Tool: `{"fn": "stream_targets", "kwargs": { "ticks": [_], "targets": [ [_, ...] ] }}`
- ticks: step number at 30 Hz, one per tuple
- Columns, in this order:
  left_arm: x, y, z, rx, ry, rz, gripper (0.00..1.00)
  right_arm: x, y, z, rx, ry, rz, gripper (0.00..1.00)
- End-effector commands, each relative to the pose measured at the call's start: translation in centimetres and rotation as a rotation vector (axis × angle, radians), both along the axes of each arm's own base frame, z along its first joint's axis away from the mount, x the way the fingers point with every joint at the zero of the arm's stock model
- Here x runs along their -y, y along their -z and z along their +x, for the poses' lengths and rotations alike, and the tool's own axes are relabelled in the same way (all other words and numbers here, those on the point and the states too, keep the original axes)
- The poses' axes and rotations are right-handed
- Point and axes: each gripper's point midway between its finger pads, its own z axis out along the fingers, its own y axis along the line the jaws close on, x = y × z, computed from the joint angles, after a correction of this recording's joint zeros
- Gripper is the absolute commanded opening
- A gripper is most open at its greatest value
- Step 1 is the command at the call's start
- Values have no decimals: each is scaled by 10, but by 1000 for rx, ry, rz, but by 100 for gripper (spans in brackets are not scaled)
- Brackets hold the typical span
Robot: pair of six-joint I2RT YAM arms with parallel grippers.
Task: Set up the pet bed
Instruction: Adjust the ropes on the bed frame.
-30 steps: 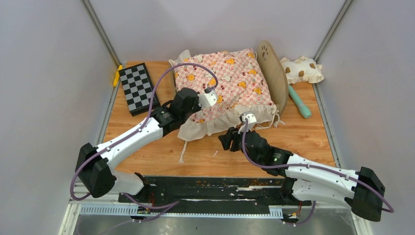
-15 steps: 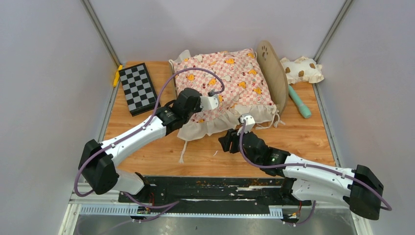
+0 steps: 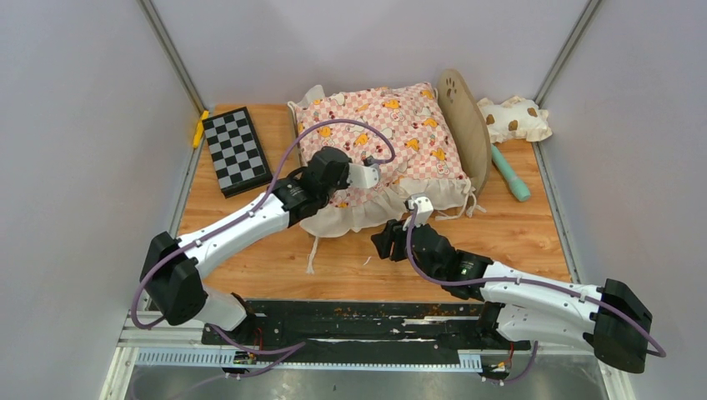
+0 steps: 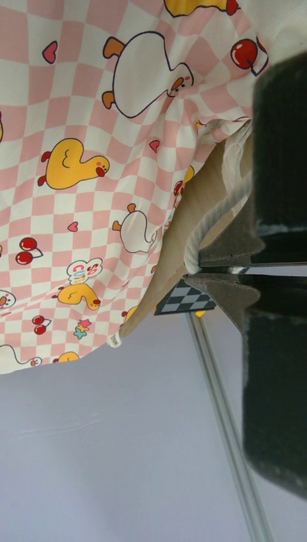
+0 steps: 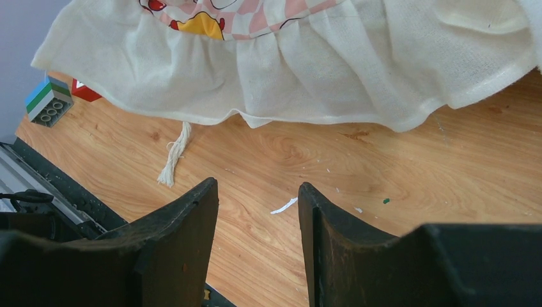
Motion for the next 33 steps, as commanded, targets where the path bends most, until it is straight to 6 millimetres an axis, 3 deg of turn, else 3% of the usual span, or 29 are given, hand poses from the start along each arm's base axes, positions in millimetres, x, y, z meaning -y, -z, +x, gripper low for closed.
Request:
{"fn": "stream_targets", "kwargs": {
  "ticks": [1, 6, 22, 27, 33],
  "targets": [
    [2, -15, 3, 33, 1, 49, 0, -6, -10, 3, 13, 5, 53, 50],
    [-5, 4, -5, -19, -16, 86, 1, -7, -9, 3, 12, 4, 51, 50],
    [-24, 47, -30, -126, -149, -38, 14, -14, -10, 3, 4, -20, 50, 50],
    [-27, 48, -26, -97, -205, -73, 25, -14, -12, 2, 5, -23, 51, 50],
    [-28, 51, -23, -85, -256, -109, 30, -13, -12, 3, 6, -19, 48, 50]
  ]
}}
